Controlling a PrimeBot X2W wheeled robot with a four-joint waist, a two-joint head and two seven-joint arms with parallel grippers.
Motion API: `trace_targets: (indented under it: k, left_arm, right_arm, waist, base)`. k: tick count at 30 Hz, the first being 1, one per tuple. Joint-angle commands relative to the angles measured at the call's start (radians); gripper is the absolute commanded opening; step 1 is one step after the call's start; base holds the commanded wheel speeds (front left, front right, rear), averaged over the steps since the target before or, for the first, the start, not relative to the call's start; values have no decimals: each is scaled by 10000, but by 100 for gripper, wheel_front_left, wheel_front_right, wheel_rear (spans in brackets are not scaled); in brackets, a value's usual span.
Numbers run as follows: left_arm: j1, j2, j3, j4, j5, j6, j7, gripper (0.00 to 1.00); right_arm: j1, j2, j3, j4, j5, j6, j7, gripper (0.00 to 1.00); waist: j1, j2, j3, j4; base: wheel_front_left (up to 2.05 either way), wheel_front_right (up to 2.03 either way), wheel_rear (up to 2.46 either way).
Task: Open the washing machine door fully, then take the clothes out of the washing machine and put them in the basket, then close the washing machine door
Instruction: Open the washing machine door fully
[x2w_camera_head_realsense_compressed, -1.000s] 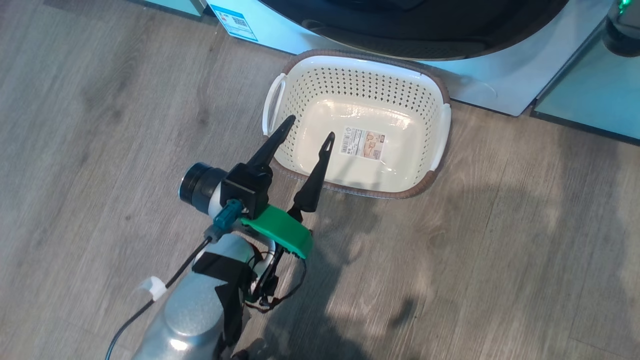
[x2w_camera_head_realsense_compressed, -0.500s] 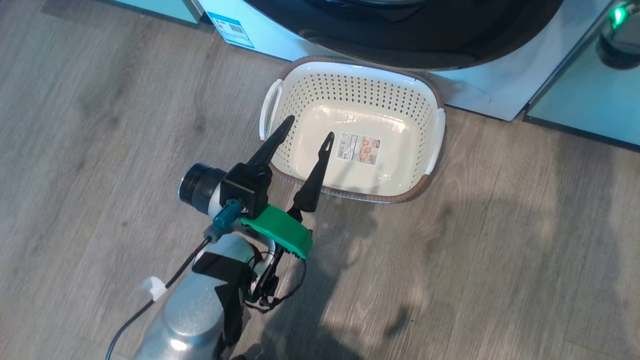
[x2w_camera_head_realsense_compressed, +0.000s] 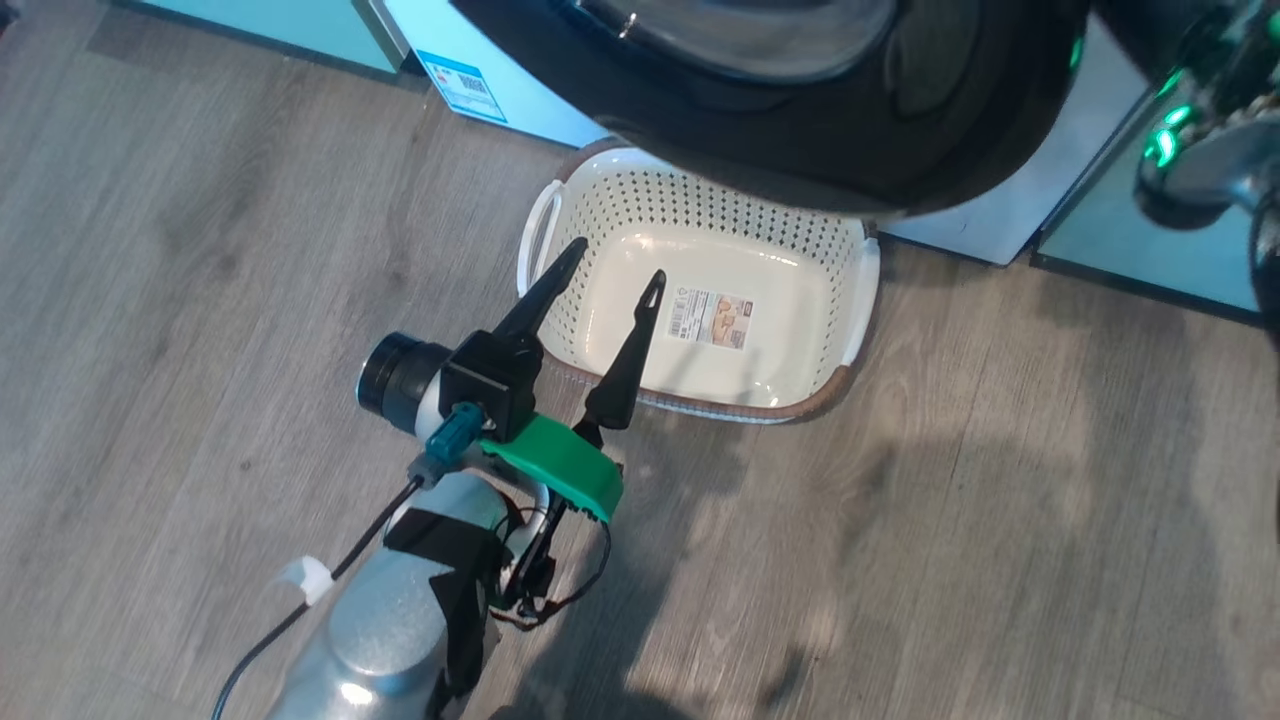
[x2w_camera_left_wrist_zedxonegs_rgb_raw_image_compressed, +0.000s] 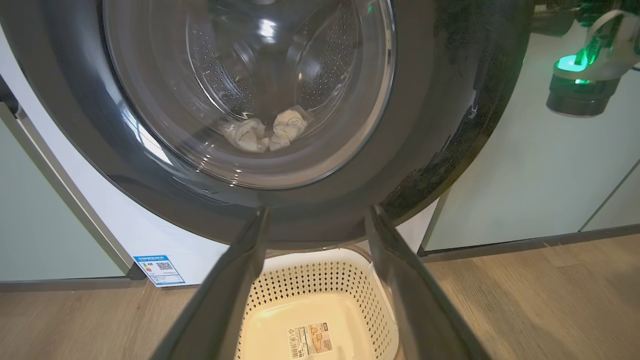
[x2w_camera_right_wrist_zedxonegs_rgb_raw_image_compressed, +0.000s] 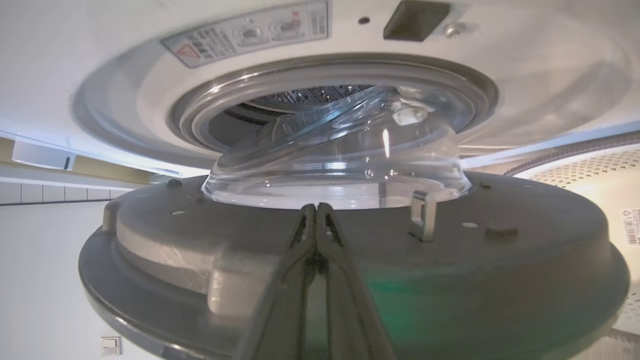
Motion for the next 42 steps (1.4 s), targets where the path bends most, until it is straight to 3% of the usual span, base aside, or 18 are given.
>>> trace_targets:
  k: [1,19,30,42]
  left_arm:
    - [32,145,399,-255,33,40,-61,100]
    - [1080,145,697,-43,245,-99,-61,100]
    - [1849,145,534,235,449,-300,-61,100]
    - [2223,146,542,342,599,-437,-61,100]
  right_arm:
    - [95,318,150,-443,97,-27,184,0]
    - [2607,524,978,-1703,890,-27,819,0]
    - [4053,534,2435,-2340,2501,-27,249,0]
    - [4638,535,3478,-2513,3439,-27,-372,0]
  waist:
    - [1,0,-86,-23]
    - [1,0,-1526,-295]
    - [1,0,-2650,-70]
    - [1,0,-3170,251]
  base:
    - [0,0,0]
    - [0,0,0]
    - [0,0,0]
    - [0,0,0]
